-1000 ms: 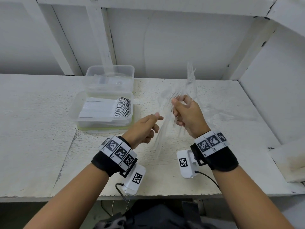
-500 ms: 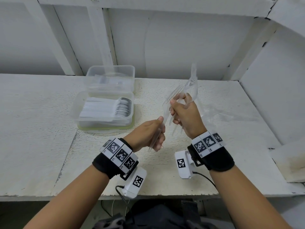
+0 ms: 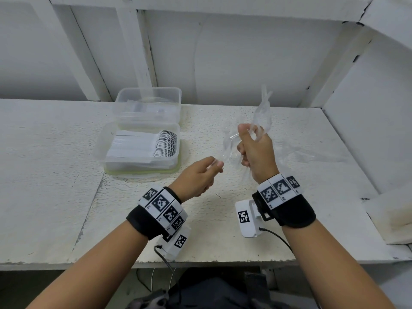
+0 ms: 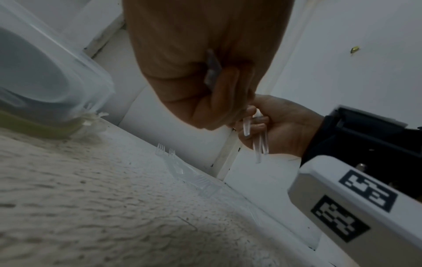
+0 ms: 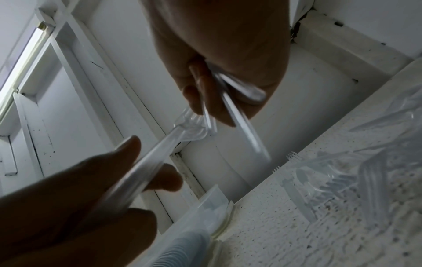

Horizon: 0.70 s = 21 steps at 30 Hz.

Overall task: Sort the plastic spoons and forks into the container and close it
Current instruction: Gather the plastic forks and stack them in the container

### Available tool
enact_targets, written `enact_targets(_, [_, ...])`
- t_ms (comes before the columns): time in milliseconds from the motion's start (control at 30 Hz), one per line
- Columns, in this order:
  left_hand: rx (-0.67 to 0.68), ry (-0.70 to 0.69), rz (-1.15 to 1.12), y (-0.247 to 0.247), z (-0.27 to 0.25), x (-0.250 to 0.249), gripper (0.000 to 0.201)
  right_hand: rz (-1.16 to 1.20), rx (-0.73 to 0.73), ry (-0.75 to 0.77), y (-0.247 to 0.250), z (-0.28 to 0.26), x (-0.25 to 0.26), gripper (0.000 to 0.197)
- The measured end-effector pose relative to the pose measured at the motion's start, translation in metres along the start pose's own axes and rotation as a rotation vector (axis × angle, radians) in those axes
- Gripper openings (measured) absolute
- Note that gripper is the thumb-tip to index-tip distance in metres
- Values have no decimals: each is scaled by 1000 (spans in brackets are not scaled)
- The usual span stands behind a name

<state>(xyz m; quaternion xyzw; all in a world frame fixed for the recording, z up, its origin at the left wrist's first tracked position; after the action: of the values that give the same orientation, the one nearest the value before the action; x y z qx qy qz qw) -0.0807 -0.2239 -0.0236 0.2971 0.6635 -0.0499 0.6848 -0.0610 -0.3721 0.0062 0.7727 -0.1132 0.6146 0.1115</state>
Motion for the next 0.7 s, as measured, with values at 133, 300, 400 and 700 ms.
enact_targets(133, [60,-2,52,-1,-3,1,29,-16,37,-38,-3,1,-2,13])
enact_targets(300, [3,-26,83,-2,-3,-1,30,44,66,-45,-4,0,-5,7])
enact_targets(400, [-3,-47,114,-3,-2,-3,31,83,109,-79,-6,-1,-7,14])
enact_targets(700, [130,-4,-2,-12,3,-5,26,113,177,-103,-13,-3,-12,16])
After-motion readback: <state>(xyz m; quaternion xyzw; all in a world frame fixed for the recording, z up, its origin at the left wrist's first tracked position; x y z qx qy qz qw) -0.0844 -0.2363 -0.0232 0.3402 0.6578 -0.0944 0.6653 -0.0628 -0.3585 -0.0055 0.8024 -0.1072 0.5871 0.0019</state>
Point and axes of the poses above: each hand's wrist, its own z-axis towards the middle knuckle, its own y-axis out of the back of the hand, x = y × z, the point moved 4 cm from there along z, towards the middle knuckle, and after that the axes turned 10 degrees about -y, right-handed, at the moved point
